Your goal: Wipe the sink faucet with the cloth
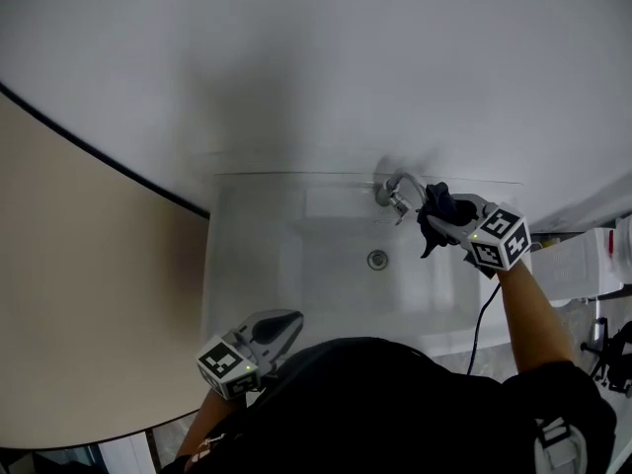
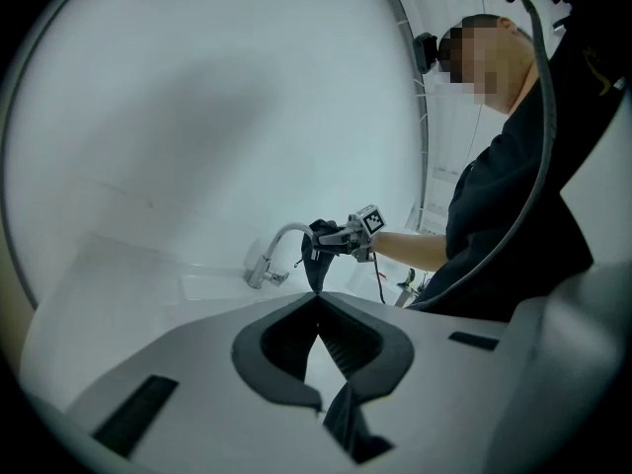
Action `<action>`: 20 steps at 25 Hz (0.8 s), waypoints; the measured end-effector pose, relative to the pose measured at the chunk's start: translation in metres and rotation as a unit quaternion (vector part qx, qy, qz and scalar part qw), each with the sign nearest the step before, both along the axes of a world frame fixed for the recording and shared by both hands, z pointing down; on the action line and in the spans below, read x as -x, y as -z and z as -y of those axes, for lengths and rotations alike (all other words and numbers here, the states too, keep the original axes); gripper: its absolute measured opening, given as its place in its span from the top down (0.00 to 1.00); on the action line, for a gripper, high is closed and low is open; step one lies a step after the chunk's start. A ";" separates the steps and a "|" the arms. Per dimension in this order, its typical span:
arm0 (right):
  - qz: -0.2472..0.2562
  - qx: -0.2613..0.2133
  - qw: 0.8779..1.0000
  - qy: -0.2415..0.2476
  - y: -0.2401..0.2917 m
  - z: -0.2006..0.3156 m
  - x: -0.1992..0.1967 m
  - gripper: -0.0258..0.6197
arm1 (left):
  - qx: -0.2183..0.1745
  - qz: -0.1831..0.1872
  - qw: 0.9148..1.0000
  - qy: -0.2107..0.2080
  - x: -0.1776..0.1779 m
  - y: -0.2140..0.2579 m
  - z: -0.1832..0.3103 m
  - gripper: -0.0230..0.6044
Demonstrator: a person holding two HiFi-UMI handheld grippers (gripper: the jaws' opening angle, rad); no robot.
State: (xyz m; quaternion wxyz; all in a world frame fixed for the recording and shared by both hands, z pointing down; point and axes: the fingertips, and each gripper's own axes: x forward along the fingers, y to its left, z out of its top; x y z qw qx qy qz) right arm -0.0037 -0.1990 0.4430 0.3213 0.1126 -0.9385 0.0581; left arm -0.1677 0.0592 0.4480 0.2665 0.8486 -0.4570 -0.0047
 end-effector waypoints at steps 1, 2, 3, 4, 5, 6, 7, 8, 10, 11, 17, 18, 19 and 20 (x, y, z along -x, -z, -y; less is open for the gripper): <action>0.004 0.004 1.000 0.004 -0.003 -0.003 -0.002 0.76 | 0.005 0.005 1.000 -0.003 -0.003 0.002 0.002 0.96; -0.008 0.004 1.000 0.014 -0.011 -0.007 -0.008 0.76 | 0.008 0.010 1.000 -0.006 -0.007 0.003 0.003 0.96; -0.035 0.004 0.999 0.029 -0.025 -0.012 -0.017 0.76 | 0.011 0.013 1.000 -0.008 -0.011 0.005 0.003 0.96; -0.068 0.007 0.997 0.043 -0.044 -0.016 -0.027 0.76 | 0.016 0.017 1.000 -0.010 -0.015 0.006 0.003 0.96; -0.089 0.019 0.995 0.051 -0.065 -0.018 -0.036 0.76 | 0.022 0.021 0.999 -0.011 -0.018 0.007 0.003 0.96; -0.086 0.041 0.994 0.045 -0.082 -0.015 -0.040 0.76 | 0.030 0.024 0.999 -0.012 -0.020 0.006 0.002 0.96; -0.059 0.072 0.995 0.026 -0.094 -0.006 -0.038 0.77 | 0.037 0.026 0.999 -0.011 -0.021 0.005 0.002 0.96; -0.015 0.104 0.994 -0.004 -0.101 0.010 -0.032 0.76 | 0.042 0.027 0.999 -0.007 -0.023 0.003 0.003 0.96; 0.068 0.155 0.983 -0.067 -0.108 0.052 -0.015 0.77 | 0.049 0.029 0.998 -0.004 -0.027 0.001 0.005 0.96; 0.091 0.167 0.978 -0.086 -0.113 0.070 -0.005 0.77 | 0.053 0.032 0.998 -0.004 -0.030 0.000 0.005 0.96; 0.088 0.109 0.990 0.006 -0.123 0.089 0.053 0.76 | 0.080 0.057 0.995 0.007 -0.029 -0.005 0.002 0.96; 0.085 0.098 0.991 0.019 -0.122 0.089 0.054 0.76 | 0.082 0.055 0.995 0.013 -0.027 -0.006 0.002 0.96; 0.083 0.090 0.992 0.026 -0.122 0.089 0.055 0.75 | 0.084 0.052 0.995 0.017 -0.024 -0.007 0.003 0.96; 0.079 0.086 0.993 0.032 -0.122 0.090 0.056 0.74 | 0.086 0.049 0.995 0.020 -0.023 -0.008 0.005 0.96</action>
